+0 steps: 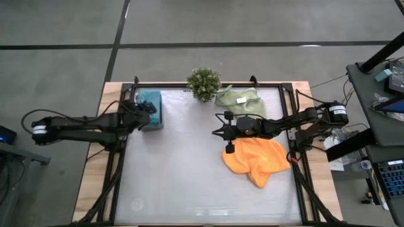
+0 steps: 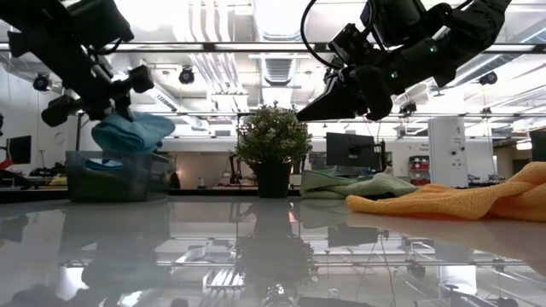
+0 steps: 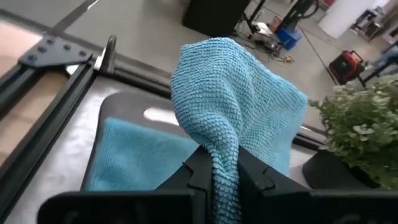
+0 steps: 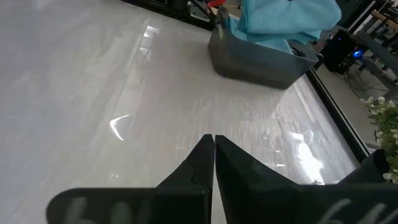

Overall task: Fold microfiber towels
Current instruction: Put the blue microfiber cloth into the black bin

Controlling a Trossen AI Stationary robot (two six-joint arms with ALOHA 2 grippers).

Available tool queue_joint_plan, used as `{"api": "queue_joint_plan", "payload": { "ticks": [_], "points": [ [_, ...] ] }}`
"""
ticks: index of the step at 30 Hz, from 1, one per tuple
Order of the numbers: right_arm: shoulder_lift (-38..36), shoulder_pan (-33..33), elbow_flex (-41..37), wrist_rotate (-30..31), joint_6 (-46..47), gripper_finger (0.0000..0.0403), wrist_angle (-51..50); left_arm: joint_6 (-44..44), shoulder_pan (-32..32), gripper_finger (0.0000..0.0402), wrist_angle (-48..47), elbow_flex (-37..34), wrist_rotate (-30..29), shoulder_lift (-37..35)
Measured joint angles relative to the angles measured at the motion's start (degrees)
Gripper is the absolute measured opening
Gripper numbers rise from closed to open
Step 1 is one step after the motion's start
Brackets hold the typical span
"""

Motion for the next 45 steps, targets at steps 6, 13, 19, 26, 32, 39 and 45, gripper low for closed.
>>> {"api": "queue_joint_plan", "payload": {
  "ticks": [6,13,19,26,32,39,45],
  "points": [
    [0.0,0.0,0.0,0.0,0.1,0.0009,0.0,-2.0,0.3,0.0018,0.5,-1.4,0.1,2.5],
    [0.0,0.0,0.0,0.0,0.1,0.0009,0.0,-2.0,0.8,0.0035,2.0,-1.4,0.2,5.4],
    [0.0,0.0,0.0,0.0,0.1,0.0009,0.0,-2.0,1.0,0.0106,1.9,-1.4,0.5,6.7],
    [0.0,0.0,0.0,0.0,0.0,0.0009,-0.1,4.0,1.0,0.0169,1.4,-1.4,0.5,5.1],
    [0.0,0.0,0.0,0.0,0.0,0.0009,-0.1,9.8,1.7,0.0180,0.9,-1.4,1.1,2.5],
    [0.0,0.0,0.0,0.0,0.0,0.0009,-0.1,19.2,3.3,0.0180,-0.9,1.0,1.3,-0.5],
    [0.0,0.0,0.0,0.0,0.0,0.0009,0.0,29.4,6.0,0.0180,-1.2,5.0,2.6,-1.1]
  ]
}}
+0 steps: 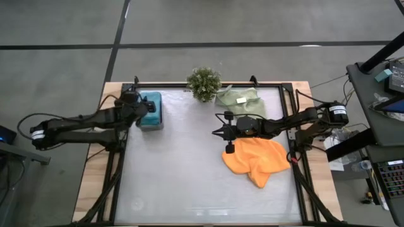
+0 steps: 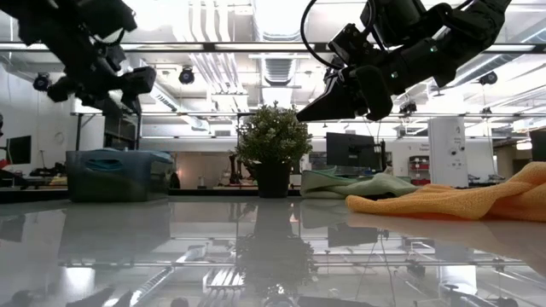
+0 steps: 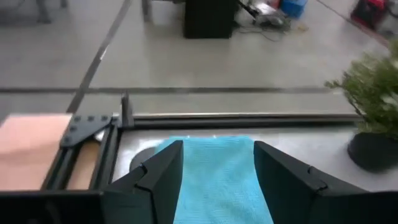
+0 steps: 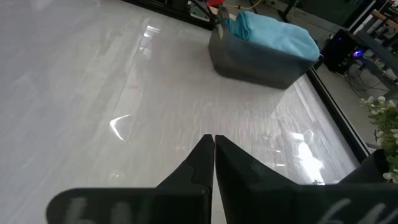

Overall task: Fold microfiber towels
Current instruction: Put the blue microfiber cloth into the black bin

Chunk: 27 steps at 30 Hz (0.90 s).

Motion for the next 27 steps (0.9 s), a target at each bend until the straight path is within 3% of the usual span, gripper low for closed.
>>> {"api": "queue_joint_plan", "payload": {
  "ticks": [5,10,17,23,27],
  "points": [
    [0.0,0.0,0.0,0.0,-0.3,0.0009,0.0,12.2,0.1,0.0159,0.2,2.8,12.6,3.2],
    [0.0,0.0,0.0,0.0,-0.1,0.0009,0.0,18.4,1.3,0.0102,-2.9,2.9,24.3,8.6],
    [0.0,0.0,0.0,0.0,-0.2,0.0009,0.0,20.9,4.4,0.0007,-7.8,2.7,30.2,15.8],
    [0.0,0.0,0.0,0.0,-0.4,0.0009,0.0,20.2,4.6,0.0010,-7.9,2.9,31.7,22.5],
    [0.0,0.0,0.0,0.0,-0.3,0.0009,0.0,22.3,4.6,0.0011,-9.3,6.7,32.3,24.3]
  ]
}}
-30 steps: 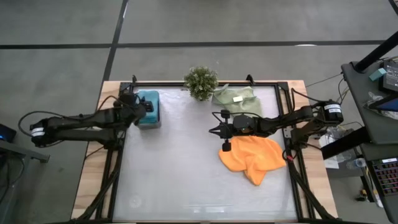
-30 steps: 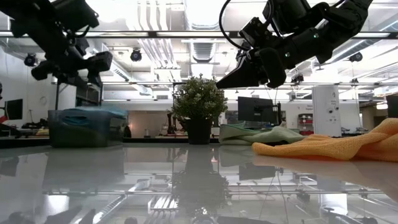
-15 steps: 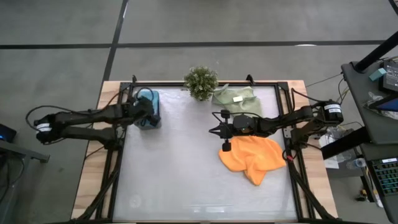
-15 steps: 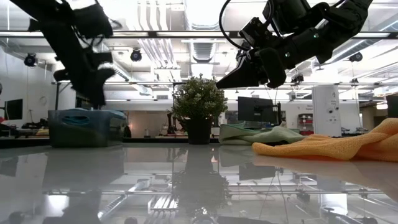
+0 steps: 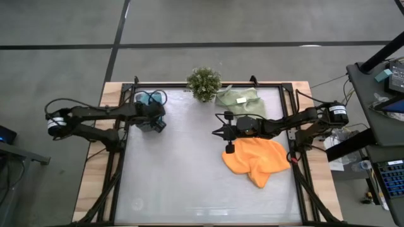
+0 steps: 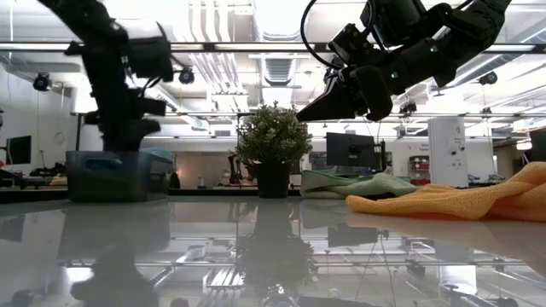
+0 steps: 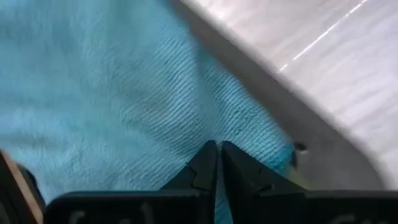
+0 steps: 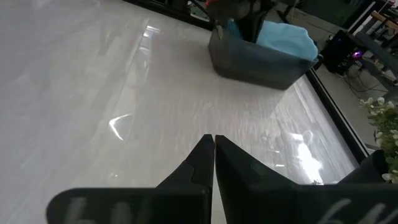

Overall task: Fold microfiber towels
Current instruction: Put the blue microfiber cloth into the black bin

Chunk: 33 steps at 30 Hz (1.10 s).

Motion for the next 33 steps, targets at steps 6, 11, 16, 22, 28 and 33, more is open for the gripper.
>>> {"api": "queue_joint_plan", "payload": {
  "ticks": [6,11,16,22,28,33],
  "points": [
    [0.0,0.0,0.0,0.0,-0.1,0.0009,0.0,4.9,0.1,0.0011,-19.0,10.5,-1.9,-0.1],
    [0.0,0.0,0.0,0.0,0.0,0.0009,0.0,9.7,2.0,0.0003,-26.0,12.6,-1.8,-0.5],
    [0.0,0.0,0.0,0.0,0.2,0.0009,0.0,9.9,3.5,0.0001,-24.3,9.1,-1.6,0.6],
    [0.0,0.0,0.0,0.0,0.2,0.0009,0.0,11.0,3.5,0.0000,-19.2,5.8,0.2,3.7],
    [0.0,0.0,0.0,0.0,0.1,0.0009,0.0,11.9,3.5,0.0000,-25.4,9.8,0.5,6.3],
    [0.0,0.0,0.0,0.0,0.1,0.0009,0.0,18.1,4.9,0.0000,-26.3,14.4,-5.1,6.3]
  ]
}}
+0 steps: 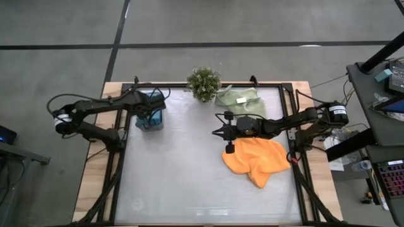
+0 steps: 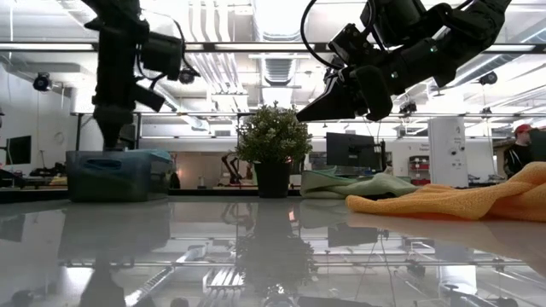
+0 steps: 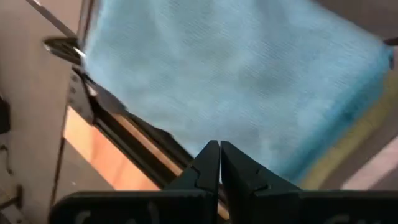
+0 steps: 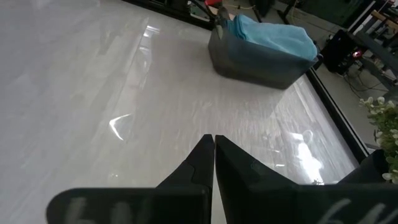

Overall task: Fold microfiber towels
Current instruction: Put the blue microfiber cloth into the black bin

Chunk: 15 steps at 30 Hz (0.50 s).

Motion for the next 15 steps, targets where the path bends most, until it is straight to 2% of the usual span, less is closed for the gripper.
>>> {"api": "queue_joint_plan", "payload": {
  "ticks": [4,9,15],
  "points": [
    [0.0,0.0,0.0,0.0,0.1,0.0009,0.0,6.5,6.2,0.0000,3.3,1.0,-3.2,0.0],
    [0.0,0.0,0.0,0.0,0.1,0.0009,0.0,11.4,15.1,0.0000,12.6,0.8,-1.0,0.6],
    [0.0,0.0,0.0,0.0,-0.2,0.0009,0.0,10.9,17.4,0.0000,15.0,-1.4,1.2,2.9]
  ]
}}
